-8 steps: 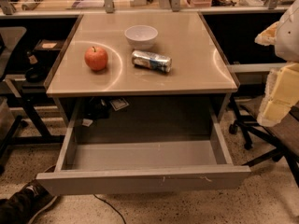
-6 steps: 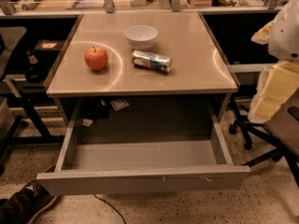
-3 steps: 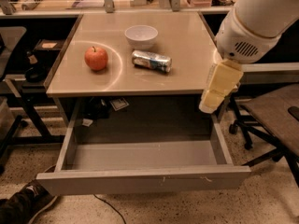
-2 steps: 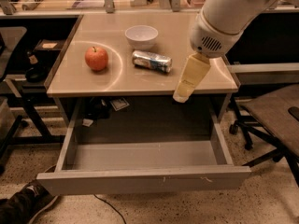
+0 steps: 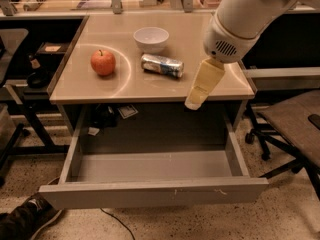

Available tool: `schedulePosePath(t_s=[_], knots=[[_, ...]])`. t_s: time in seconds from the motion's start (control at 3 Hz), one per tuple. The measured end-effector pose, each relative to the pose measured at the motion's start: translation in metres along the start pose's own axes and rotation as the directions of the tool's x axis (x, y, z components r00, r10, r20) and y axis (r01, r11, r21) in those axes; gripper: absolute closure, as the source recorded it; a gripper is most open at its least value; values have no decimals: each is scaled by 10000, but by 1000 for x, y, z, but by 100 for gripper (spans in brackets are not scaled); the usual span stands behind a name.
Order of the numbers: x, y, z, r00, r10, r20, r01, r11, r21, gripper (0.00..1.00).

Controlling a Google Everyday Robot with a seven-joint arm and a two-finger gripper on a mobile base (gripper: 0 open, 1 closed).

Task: Place redbull can into top drawer

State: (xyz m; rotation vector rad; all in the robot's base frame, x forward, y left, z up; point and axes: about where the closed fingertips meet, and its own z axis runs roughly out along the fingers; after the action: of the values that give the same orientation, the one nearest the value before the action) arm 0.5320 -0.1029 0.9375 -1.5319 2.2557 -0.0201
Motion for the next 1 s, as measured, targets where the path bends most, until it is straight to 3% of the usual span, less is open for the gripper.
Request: schedulePosePath(t_s=[0.67, 1.0], knots=[[-44, -48, 30, 9993, 363, 75, -365, 9986, 386, 0], [-66, -97, 62, 9964, 792, -299, -769, 9944, 718, 0]])
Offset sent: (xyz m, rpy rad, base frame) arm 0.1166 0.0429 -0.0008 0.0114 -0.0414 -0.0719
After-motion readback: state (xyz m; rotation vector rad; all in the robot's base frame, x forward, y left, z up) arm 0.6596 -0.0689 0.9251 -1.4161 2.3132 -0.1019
